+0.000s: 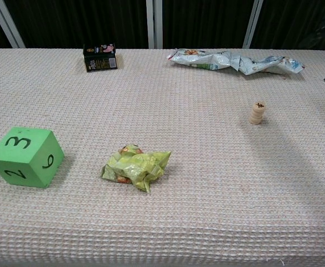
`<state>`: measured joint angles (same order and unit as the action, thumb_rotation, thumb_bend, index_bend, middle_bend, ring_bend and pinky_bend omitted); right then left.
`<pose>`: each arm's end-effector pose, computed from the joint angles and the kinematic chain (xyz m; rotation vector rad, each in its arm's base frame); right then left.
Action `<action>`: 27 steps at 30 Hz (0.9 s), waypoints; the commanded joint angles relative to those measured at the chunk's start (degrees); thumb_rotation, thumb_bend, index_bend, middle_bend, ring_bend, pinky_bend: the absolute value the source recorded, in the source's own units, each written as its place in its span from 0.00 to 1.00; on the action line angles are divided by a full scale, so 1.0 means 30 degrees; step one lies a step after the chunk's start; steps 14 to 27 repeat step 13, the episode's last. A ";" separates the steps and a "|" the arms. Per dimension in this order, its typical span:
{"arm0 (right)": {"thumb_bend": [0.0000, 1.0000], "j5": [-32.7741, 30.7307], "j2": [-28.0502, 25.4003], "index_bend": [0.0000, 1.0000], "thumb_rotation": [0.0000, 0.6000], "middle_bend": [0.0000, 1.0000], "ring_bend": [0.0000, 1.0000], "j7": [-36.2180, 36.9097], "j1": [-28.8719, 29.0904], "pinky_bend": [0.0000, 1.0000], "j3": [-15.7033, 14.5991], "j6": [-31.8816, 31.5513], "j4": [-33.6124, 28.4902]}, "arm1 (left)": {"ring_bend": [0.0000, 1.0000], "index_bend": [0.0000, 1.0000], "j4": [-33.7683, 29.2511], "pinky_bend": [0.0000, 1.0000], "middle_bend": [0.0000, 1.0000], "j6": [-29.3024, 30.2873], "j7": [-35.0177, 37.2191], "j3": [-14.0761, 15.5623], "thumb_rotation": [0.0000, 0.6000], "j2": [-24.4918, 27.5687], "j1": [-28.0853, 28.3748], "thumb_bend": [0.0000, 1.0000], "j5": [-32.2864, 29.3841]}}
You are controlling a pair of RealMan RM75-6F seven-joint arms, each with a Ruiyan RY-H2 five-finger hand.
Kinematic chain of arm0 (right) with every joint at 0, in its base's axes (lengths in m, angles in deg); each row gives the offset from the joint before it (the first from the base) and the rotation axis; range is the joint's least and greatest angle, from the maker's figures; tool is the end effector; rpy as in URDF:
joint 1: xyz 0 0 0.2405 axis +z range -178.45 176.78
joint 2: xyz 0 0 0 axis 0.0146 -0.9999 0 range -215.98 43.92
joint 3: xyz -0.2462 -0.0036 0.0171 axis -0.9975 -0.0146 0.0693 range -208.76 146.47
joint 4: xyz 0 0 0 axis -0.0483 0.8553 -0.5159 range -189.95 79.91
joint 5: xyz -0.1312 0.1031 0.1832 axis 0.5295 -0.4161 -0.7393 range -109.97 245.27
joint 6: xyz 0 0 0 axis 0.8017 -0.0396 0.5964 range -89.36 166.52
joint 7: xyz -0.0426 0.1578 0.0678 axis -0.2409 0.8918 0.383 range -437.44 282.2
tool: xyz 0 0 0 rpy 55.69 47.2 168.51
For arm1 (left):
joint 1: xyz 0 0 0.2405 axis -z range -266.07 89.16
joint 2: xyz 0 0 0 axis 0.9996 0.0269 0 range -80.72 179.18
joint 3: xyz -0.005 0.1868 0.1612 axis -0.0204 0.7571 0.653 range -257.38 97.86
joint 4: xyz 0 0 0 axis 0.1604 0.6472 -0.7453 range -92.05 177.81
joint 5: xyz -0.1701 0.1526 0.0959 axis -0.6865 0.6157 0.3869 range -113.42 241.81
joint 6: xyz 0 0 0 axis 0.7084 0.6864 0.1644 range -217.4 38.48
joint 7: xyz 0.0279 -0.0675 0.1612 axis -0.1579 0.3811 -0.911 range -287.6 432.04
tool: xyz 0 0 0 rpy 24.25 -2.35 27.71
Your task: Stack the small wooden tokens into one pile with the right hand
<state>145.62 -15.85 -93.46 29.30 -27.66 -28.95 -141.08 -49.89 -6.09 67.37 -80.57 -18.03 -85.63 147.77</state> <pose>-0.2450 -0.3487 0.0589 1.7518 -0.6305 0.7736 -0.3276 0.1949 0.0929 -1.3802 -0.9756 -0.8004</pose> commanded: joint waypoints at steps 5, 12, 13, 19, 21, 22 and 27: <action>0.32 0.0321 -0.2072 0.00 1.00 0.06 0.00 0.3867 -0.4726 0.01 -0.1008 -0.5012 -0.1741 | 0.12 0.27 -0.0582 0.17 0.15 0.0303 -0.0635 -0.0111 1.00 0.0066 0.0106 0.00 0.0321; 0.32 0.1282 -0.2088 0.00 1.00 0.06 0.00 0.5329 -0.6347 0.00 -0.1715 -0.6075 -0.1285 | 0.12 0.27 -0.1009 0.17 0.15 0.0646 -0.1328 -0.0229 1.00 -0.0074 0.0155 0.00 0.0543; 0.32 0.1420 -0.2059 0.00 1.00 0.06 0.00 0.5432 -0.6407 0.00 -0.1711 -0.6059 -0.1174 | 0.12 0.27 -0.1054 0.17 0.15 0.0677 -0.1390 -0.0250 1.00 -0.0081 0.0170 0.00 0.0566; 0.32 0.1420 -0.2059 0.00 1.00 0.06 0.00 0.5432 -0.6407 0.00 -0.1711 -0.6059 -0.1174 | 0.12 0.27 -0.1054 0.17 0.15 0.0677 -0.1390 -0.0250 1.00 -0.0081 0.0170 0.00 0.0566; 0.32 0.1420 -0.2059 0.00 1.00 0.06 0.00 0.5432 -0.6407 0.00 -0.1711 -0.6059 -0.1174 | 0.12 0.27 -0.1054 0.17 0.15 0.0677 -0.1390 -0.0250 1.00 -0.0081 0.0170 0.00 0.0566; 0.32 0.1420 -0.2059 0.00 1.00 0.06 0.00 0.5432 -0.6407 0.00 -0.1711 -0.6059 -0.1174 | 0.12 0.27 -0.1054 0.17 0.15 0.0677 -0.1390 -0.0250 1.00 -0.0081 0.0170 0.00 0.0566; 0.32 0.1420 -0.2059 0.00 1.00 0.06 0.00 0.5432 -0.6407 0.00 -0.1711 -0.6059 -0.1174 | 0.12 0.27 -0.1054 0.17 0.15 0.0677 -0.1390 -0.0250 1.00 -0.0081 0.0170 0.00 0.0566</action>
